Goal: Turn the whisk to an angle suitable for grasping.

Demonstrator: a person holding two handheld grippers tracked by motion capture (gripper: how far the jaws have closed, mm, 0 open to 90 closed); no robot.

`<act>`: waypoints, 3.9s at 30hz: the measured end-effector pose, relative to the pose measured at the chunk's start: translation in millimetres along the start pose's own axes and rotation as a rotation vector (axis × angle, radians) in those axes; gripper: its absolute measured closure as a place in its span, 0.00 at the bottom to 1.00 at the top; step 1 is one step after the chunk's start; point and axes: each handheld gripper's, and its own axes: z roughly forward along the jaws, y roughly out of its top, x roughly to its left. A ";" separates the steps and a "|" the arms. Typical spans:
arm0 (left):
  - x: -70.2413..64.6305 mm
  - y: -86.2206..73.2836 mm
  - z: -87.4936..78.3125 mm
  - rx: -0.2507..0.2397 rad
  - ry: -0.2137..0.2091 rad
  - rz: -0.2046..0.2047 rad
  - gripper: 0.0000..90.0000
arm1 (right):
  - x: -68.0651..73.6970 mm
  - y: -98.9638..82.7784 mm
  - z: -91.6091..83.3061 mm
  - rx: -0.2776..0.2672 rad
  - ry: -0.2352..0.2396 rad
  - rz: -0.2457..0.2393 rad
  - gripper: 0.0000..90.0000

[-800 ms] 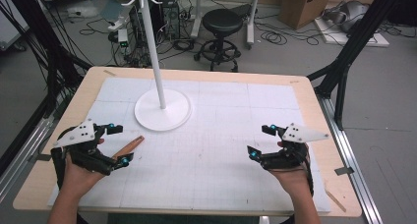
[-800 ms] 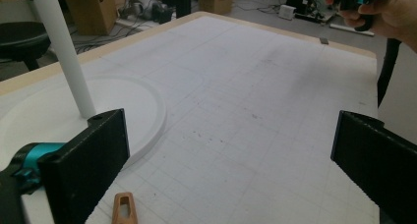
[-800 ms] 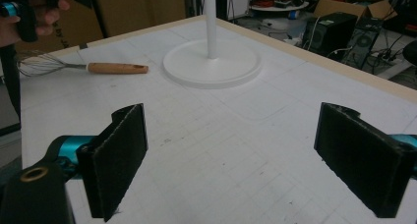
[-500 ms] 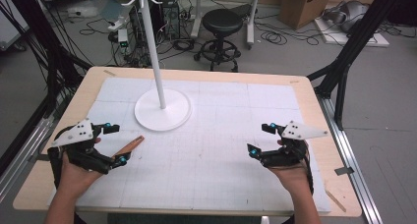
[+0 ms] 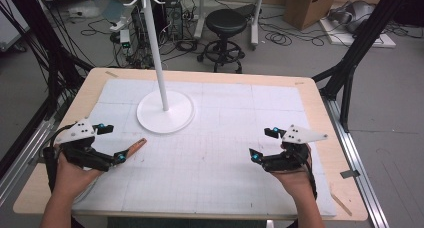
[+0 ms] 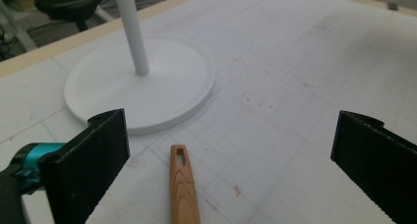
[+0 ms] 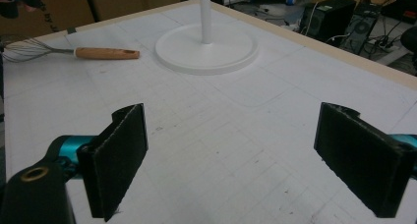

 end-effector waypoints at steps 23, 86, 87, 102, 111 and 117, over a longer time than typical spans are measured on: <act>5.7 -19.8 35.0 0.369 0.109 -0.006 0.23 | 2.7 -0.7 4.8 0.020 -0.001 -0.015 0.13; -2.8 -16.1 38.0 0.469 0.013 0.064 0.79 | 1.3 -4.0 7.8 0.045 -0.003 -0.014 0.16; -3.2 -15.1 36.5 0.458 0.007 0.065 0.79 | 1.4 -3.9 7.6 0.043 -0.005 -0.013 0.16; -17.2 21.3 13.2 0.133 -0.056 0.090 0.79 | 1.0 -2.5 3.6 0.028 -0.017 -0.016 0.16; -21.6 33.6 18.1 0.028 -0.122 0.082 0.79 | -2.9 -1.3 -2.0 0.011 -0.033 -0.005 0.16; -18.2 33.7 24.6 -0.014 -0.145 0.057 0.79 | -5.0 -1.8 -2.6 0.007 -0.029 -0.005 0.16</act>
